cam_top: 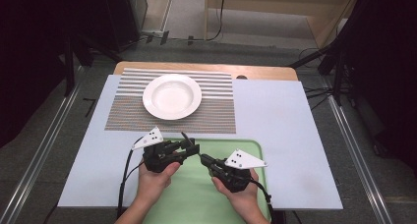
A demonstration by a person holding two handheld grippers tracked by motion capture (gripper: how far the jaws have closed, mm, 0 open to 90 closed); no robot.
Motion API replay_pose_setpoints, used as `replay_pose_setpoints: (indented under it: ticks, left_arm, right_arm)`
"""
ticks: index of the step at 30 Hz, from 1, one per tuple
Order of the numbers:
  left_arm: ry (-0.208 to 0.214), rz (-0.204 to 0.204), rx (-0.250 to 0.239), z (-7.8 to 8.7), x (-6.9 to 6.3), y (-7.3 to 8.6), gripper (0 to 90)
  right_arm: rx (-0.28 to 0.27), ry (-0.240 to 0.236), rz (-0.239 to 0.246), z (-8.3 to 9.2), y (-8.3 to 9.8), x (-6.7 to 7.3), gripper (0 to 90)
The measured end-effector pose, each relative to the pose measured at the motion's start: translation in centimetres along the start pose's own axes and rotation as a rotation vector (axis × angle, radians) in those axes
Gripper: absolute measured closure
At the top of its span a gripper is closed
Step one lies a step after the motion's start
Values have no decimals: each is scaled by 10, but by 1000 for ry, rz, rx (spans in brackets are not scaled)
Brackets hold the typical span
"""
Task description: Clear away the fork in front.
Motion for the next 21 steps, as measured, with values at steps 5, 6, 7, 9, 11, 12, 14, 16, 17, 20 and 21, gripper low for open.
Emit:
replay_pose_setpoints:
  ticks: [5, 6, 7, 9, 11, 12, 14, 16, 17, 20, 21]
  left_arm:
    - [17, 5, 7, -1, 0, 1, 632]
    - [23, 7, 6, -1, 0, 1, 635]
    - [27, 9, 5, -1, 0, 1, 657]
    - [55, 34, -3, 0, 1, 0, 679]
    - [132, 78, -28, 1, 3, -1, 748]
    - [144, 86, -33, 2, 3, -1, 813]
    - [132, 65, -34, 4, 2, -2, 861]
    - [141, 62, -38, 5, 1, -3, 862]
    - [136, 56, -36, 6, 0, -3, 863]
    - [142, 48, -40, 7, -3, -4, 863]
    - [142, 43, -39, 7, -4, -4, 863]
  right_arm:
    - [-6, -11, 8, 0, 0, 2, 866]
    - [-6, -12, 12, 0, 0, 2, 866]
    - [-5, -10, 12, 0, -1, 3, 866]
    - [-11, -16, 11, -1, -1, 3, 864]
    - [-17, -24, 7, 0, -1, 3, 852]
    - [-21, -23, 5, -1, -1, 3, 825]
    - [-47, -25, 2, 0, -2, 3, 669]
    - [-58, -17, 10, 3, -5, 2, 557]
    - [-61, -6, 12, 4, -7, 1, 523]
    - [-44, 31, 2, 8, -10, -4, 407]
    - [-45, 43, 6, 9, -10, -7, 385]
Point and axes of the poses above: each handheld gripper's, and its own axes: z roughly backward along the jaws, y roughly out of its underside, x roughly to its left, the point moved 2 cm from there along -z, roughly forward along the jaws, and after that the axes turned 3 degrees about -x, right-handed, at the moved point
